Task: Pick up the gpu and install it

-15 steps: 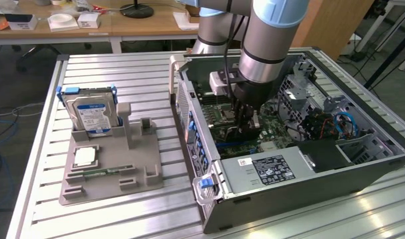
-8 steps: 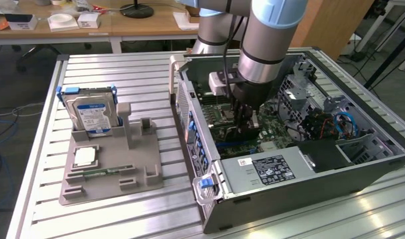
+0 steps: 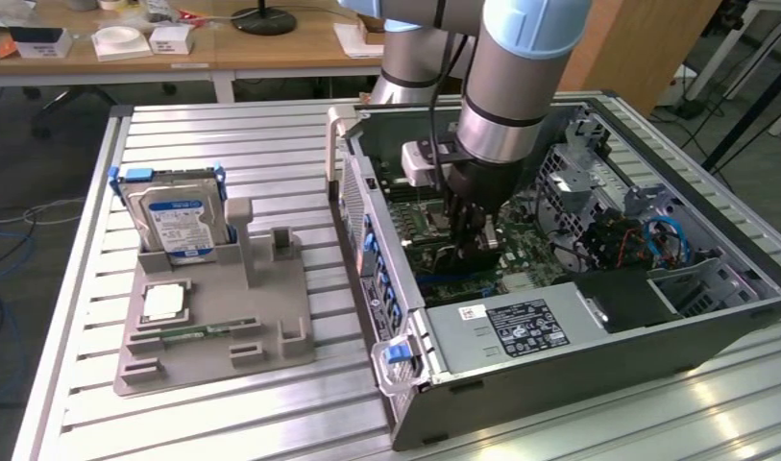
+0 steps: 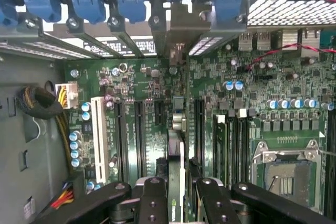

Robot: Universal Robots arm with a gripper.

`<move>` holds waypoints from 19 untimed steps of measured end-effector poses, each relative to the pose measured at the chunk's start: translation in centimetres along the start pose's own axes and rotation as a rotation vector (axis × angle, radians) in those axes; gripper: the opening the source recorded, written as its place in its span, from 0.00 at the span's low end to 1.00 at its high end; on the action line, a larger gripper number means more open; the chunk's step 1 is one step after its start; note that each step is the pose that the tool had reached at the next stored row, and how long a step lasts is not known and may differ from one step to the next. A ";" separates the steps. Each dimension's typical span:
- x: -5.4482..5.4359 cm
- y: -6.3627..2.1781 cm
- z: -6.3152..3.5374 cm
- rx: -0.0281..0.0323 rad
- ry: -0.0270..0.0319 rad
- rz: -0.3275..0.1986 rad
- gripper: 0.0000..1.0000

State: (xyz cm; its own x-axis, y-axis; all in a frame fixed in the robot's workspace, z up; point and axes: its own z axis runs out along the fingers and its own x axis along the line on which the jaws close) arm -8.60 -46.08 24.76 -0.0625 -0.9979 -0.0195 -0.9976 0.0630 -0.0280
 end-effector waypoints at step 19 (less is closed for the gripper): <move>0.0 -0.03 -0.71 -0.0003 -0.0003 0.000 0.26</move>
State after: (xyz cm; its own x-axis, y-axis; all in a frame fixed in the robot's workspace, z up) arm -8.59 -46.07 25.47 -0.0624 -0.9979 -0.0198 -0.9976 0.0629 -0.0277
